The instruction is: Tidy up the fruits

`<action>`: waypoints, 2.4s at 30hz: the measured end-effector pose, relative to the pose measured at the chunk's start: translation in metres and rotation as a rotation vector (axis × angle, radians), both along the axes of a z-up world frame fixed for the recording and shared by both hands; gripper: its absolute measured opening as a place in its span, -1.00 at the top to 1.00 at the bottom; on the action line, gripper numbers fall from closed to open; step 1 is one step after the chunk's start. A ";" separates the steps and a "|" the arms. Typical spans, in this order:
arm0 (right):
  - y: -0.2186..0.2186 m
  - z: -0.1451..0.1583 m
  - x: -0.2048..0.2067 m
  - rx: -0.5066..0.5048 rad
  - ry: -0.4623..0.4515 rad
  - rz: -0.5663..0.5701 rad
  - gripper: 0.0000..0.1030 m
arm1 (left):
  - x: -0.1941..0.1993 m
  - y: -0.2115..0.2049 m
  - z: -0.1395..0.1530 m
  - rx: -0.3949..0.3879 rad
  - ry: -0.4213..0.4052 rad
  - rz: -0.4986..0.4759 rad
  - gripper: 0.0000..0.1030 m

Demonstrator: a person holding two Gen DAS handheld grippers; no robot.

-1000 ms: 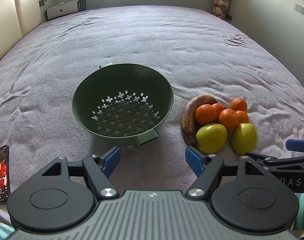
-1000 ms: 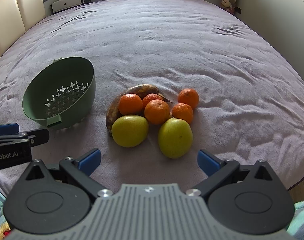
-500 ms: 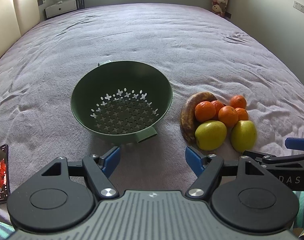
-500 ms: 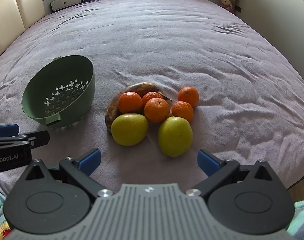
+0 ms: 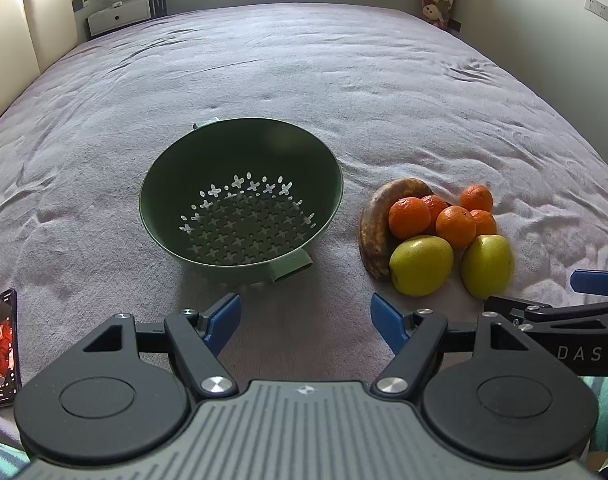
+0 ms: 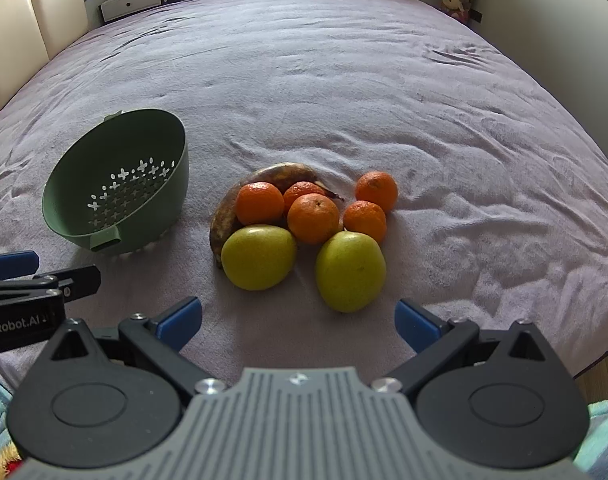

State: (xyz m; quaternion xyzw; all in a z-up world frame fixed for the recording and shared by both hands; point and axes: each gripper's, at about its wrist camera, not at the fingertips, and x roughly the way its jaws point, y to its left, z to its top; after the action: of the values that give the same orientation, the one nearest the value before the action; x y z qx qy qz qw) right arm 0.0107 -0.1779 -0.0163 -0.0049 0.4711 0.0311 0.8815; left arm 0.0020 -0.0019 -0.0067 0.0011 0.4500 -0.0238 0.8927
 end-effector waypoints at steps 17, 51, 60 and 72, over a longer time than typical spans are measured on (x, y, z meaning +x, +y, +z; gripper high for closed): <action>0.001 -0.002 0.001 0.004 0.008 -0.002 -0.92 | -0.001 0.000 -0.001 0.001 0.001 -0.001 -0.68; -0.044 -0.023 0.011 0.119 -0.029 -0.063 -0.50 | 0.006 -0.018 -0.018 -0.234 -0.010 -0.130 0.01; -0.051 -0.036 0.027 0.134 -0.029 -0.074 -0.20 | 0.023 -0.048 -0.035 -0.173 -0.100 -0.218 -0.21; -0.062 -0.056 0.049 0.142 0.002 -0.118 -0.26 | 0.041 -0.072 -0.066 -0.023 -0.111 -0.339 -0.40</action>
State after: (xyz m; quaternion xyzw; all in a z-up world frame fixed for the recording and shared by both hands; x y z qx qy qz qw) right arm 0.0602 -0.2402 -0.0727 0.0855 0.4682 0.0124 0.8794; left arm 0.0429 -0.0734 -0.0725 0.0683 0.3930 -0.1790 0.8994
